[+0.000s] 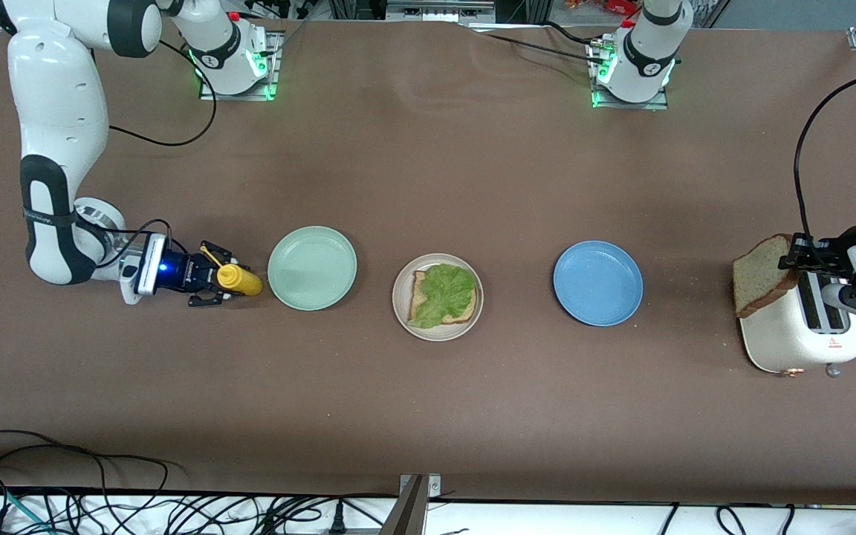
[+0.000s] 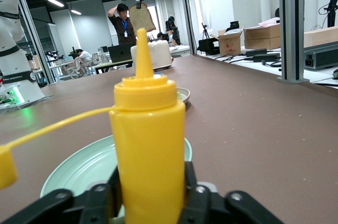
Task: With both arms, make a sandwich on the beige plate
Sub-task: 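Grasp the yellow mustard bottle with the right gripper while the left lifts toast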
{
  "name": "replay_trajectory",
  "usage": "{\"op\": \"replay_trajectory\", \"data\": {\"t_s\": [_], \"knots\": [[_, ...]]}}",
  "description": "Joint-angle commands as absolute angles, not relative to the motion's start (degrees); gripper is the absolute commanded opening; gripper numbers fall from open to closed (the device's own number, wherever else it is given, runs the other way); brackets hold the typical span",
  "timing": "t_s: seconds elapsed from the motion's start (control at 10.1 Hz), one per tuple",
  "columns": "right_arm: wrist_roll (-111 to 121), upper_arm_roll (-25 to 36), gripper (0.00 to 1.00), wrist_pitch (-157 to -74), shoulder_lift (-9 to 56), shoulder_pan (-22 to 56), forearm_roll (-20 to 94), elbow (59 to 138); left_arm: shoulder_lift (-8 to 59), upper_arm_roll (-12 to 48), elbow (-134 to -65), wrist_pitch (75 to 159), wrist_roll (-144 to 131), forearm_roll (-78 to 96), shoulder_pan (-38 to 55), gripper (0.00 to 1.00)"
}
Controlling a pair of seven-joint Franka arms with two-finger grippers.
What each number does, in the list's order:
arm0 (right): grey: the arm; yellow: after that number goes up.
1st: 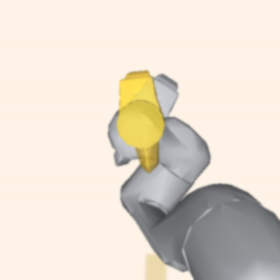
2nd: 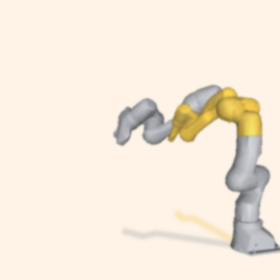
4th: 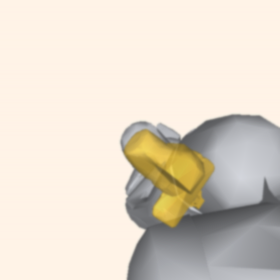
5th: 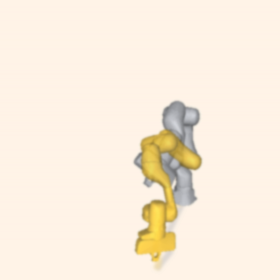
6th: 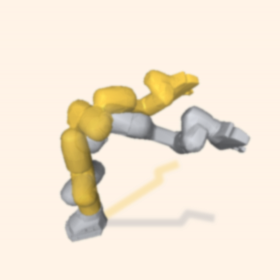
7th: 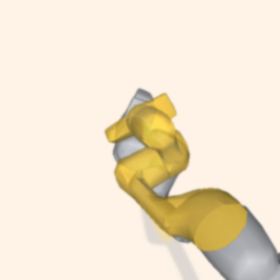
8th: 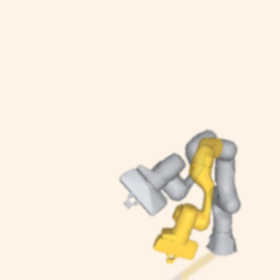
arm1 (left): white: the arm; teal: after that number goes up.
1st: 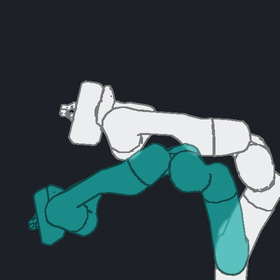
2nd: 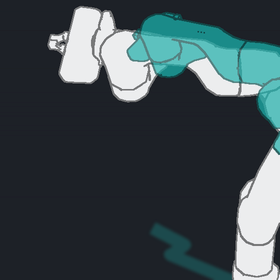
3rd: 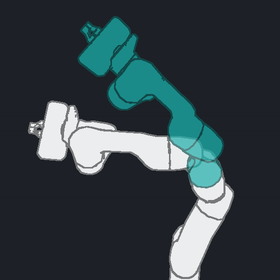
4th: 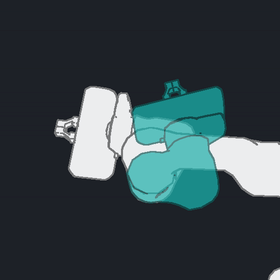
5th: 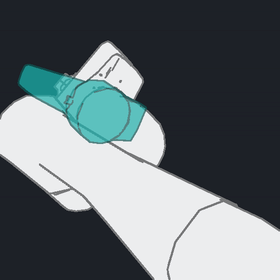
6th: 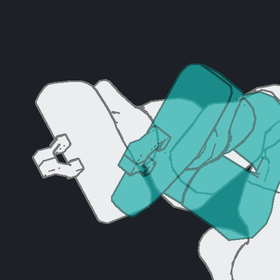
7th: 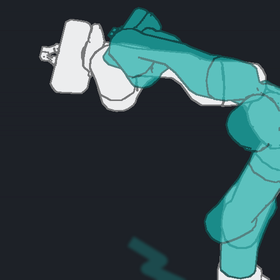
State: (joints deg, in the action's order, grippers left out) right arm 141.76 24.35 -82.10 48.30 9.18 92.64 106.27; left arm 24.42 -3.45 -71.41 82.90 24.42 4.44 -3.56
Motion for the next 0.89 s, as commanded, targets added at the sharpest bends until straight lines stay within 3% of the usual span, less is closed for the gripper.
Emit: {"op": "replay_trajectory", "data": {"t_s": [0.0,0.4,0.79], "knots": [[137.2,24.3,0.01,-81.5,47.8,9.0,93.2,104.9,23.5,-3.0,-70.4,79.9,22.6,5.7,-3.3,0.0],[121.0,27.5,0.0,-85.4,41.7,11.9,87.1,102.0,22.9,-3.0,-70.4,79.8,22.1,5.6,-3.2,0.0],[95.2,40.9,0.0,-100.1,36.1,32.4,77.8,98.3,22.8,-3.2,-70.4,79.8,22.1,5.8,-3.3,0.0]]}}
